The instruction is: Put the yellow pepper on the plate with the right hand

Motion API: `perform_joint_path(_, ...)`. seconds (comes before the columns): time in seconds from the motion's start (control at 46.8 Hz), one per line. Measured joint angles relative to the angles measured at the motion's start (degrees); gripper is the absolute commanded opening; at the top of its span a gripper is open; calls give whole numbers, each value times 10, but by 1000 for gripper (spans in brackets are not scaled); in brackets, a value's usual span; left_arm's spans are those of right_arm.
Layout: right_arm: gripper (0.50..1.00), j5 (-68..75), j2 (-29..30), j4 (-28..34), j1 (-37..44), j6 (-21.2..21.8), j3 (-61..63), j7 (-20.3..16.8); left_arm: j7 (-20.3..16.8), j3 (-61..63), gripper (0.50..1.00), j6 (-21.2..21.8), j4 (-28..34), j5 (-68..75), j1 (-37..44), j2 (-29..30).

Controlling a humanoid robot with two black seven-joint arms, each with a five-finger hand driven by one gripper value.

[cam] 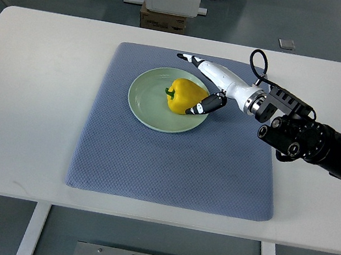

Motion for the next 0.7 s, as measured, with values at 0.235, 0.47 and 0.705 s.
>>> perform_joint_path(0.235,1000,16,0,-3,-4,-4,84,-2,0,0,1000,0,0,0,0,0)
perform_joint_path(0.47,1000,17,0,-2,-24,-3,220,-2,0,0,1000,0,0,0,0,0)
perform_joint_path(0.705,1000,17,-2,-3,-82,-4,369,-2,0,0,1000,0,0,0,0,0)
